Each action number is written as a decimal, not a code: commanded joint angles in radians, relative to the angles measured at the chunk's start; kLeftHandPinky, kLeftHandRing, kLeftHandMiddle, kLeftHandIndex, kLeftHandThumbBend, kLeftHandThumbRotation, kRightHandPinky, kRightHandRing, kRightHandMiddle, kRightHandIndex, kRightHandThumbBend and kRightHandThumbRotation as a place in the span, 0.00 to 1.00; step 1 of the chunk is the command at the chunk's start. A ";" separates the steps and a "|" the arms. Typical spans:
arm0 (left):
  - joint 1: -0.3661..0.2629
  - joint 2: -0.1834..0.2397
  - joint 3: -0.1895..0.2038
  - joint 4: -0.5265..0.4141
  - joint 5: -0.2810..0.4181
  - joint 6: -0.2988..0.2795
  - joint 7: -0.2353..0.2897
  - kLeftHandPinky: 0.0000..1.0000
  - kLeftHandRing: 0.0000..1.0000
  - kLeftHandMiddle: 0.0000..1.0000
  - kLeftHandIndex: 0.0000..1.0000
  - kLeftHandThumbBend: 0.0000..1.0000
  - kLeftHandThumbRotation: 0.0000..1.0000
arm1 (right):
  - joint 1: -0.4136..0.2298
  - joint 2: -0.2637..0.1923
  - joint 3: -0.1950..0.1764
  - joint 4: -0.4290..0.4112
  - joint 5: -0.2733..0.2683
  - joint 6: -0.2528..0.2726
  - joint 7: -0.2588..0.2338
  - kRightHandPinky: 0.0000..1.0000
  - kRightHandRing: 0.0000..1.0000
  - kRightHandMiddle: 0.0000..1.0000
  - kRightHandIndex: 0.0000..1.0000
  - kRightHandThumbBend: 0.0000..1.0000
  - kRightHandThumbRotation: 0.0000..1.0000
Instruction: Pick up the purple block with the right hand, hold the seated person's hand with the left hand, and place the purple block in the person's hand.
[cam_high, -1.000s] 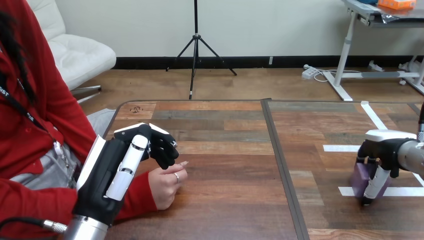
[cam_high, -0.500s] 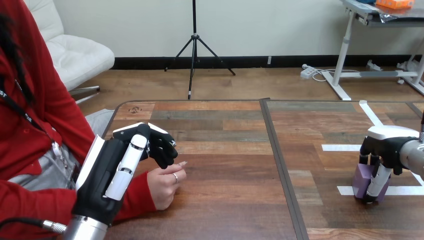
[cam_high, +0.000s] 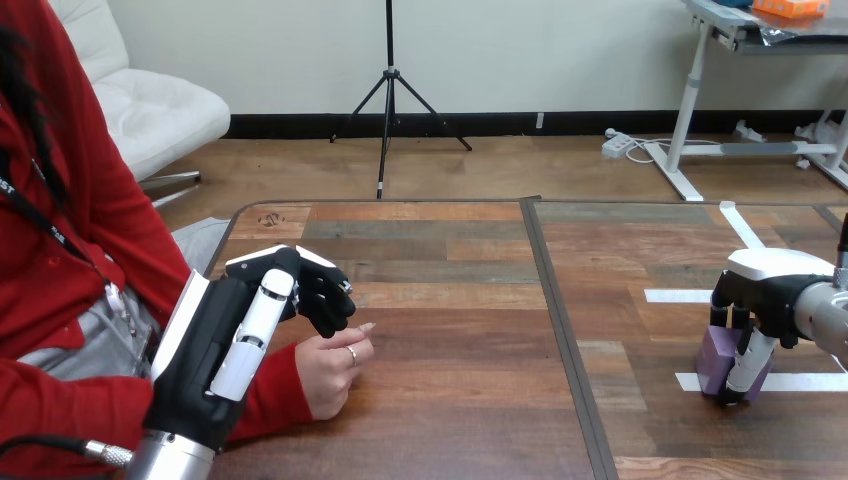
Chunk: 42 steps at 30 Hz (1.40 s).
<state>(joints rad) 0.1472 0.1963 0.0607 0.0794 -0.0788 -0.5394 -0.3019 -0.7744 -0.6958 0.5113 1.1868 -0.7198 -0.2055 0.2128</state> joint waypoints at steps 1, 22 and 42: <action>-0.043 0.027 0.016 -0.016 0.022 -0.038 0.010 0.39 0.44 0.47 0.46 0.26 1.00 | -0.027 -0.012 -0.032 -0.037 0.025 -0.006 -0.029 0.41 0.49 0.51 0.44 0.77 0.00; -0.052 0.062 0.034 0.027 0.207 -0.105 0.133 0.46 0.51 0.51 0.50 0.50 0.66 | 0.048 -0.073 -0.162 -0.244 0.150 -0.079 -0.029 0.38 0.44 0.48 0.47 0.77 0.00; -0.028 0.144 0.037 -0.035 0.499 -0.041 0.256 0.57 0.66 0.68 0.65 0.82 0.52 | 0.162 -0.115 -0.260 -0.461 0.211 -0.091 -0.001 0.26 0.32 0.38 0.46 0.78 0.00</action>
<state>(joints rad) 0.1501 0.3026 0.0949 0.0882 0.3680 -0.5902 -0.0770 -0.6110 -0.7780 0.2956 0.7999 -0.5284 -0.3040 0.2111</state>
